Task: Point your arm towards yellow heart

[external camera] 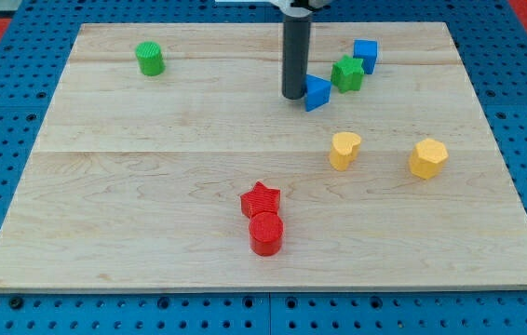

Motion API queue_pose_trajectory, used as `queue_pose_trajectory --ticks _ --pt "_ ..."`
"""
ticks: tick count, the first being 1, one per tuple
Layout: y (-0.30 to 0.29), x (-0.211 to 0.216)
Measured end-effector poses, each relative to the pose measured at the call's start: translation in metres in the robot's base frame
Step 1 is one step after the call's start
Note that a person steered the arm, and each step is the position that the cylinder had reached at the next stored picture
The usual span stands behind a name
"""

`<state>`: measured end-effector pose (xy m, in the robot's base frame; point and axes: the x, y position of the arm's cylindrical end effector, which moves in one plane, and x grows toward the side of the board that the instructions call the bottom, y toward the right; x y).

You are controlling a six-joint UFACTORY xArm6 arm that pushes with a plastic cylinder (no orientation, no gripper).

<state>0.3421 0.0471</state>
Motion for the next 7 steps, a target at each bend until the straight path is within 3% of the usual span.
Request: queue_pose_trajectory --ticks 1,5,7 --pt "0.012 0.0" --pt "-0.051 0.004" --pt "-0.084 0.069"
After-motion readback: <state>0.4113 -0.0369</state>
